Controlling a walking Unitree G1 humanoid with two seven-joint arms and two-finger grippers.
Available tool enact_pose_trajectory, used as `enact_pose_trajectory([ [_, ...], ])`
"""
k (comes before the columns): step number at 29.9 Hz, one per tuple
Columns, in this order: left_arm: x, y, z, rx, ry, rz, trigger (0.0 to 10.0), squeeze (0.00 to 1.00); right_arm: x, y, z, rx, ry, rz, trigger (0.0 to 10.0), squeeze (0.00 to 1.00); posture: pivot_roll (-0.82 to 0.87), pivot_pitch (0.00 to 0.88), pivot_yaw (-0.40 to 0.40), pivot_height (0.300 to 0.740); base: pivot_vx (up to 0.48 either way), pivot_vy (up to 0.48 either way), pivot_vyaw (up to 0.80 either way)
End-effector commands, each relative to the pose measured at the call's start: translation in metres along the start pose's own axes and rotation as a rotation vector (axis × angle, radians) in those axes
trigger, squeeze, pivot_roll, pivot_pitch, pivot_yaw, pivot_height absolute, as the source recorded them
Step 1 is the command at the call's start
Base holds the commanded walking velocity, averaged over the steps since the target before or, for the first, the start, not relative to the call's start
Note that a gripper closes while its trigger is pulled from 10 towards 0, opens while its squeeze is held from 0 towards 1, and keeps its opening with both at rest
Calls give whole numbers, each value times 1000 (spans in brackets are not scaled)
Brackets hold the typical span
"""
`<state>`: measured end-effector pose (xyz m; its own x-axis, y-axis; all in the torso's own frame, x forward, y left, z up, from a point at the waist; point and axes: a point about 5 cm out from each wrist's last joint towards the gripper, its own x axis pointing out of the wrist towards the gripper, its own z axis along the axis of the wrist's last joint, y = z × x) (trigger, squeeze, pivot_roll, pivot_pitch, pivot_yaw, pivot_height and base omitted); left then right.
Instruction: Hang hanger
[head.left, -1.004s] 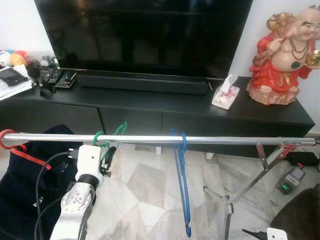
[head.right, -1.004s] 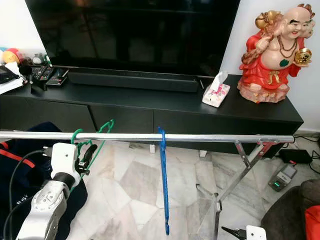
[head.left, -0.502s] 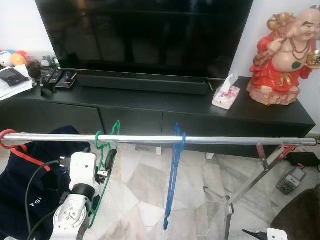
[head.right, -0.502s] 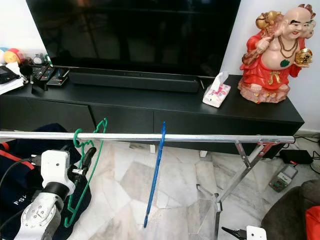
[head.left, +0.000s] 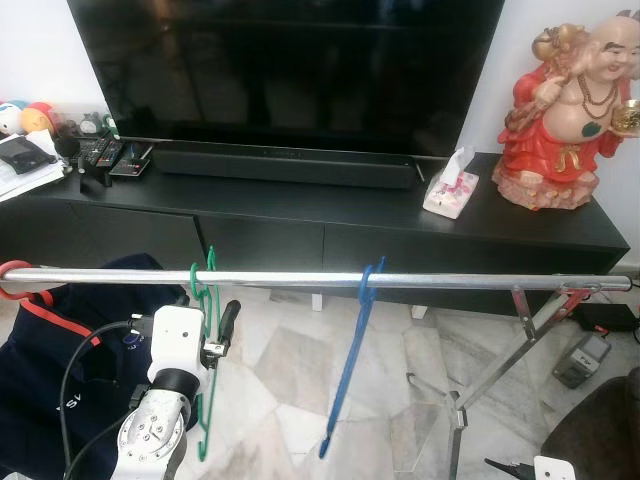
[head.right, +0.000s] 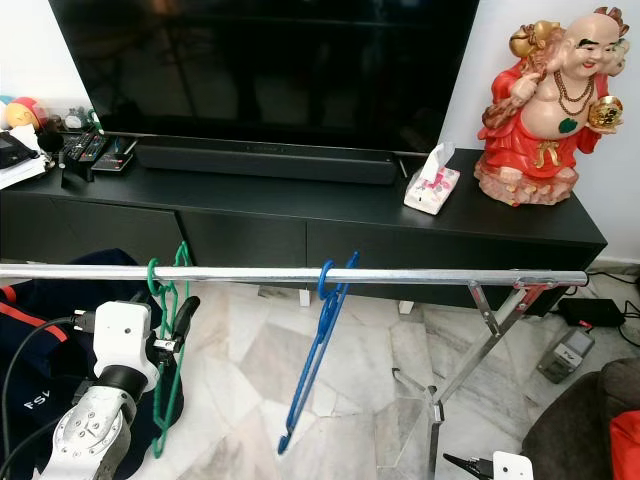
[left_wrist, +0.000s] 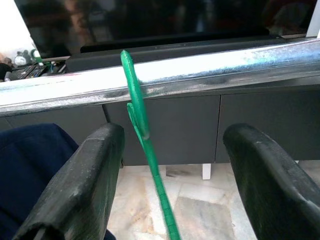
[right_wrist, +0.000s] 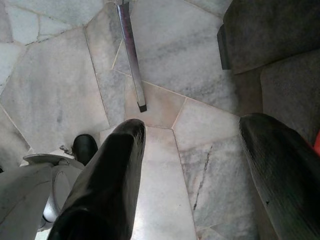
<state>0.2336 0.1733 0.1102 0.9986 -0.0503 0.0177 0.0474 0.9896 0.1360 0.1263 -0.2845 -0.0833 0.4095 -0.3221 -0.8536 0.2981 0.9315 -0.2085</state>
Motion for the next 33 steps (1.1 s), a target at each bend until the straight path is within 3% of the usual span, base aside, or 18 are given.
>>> enact_pose_trajectory([
  [1, -1, 0, 5, 13, -22, -2, 10000, 0, 0, -3, -3, 14, 9, -6, 10000, 0, -7, 0, -18, 740, 0, 0, 0],
  [33, -2, 3, 2, 22, -10, -12, 10000, 0, -1, -3, -4, 20, 7, -13, 10000, 0, -10, 0, -16, 740, 0, 0, 0],
])
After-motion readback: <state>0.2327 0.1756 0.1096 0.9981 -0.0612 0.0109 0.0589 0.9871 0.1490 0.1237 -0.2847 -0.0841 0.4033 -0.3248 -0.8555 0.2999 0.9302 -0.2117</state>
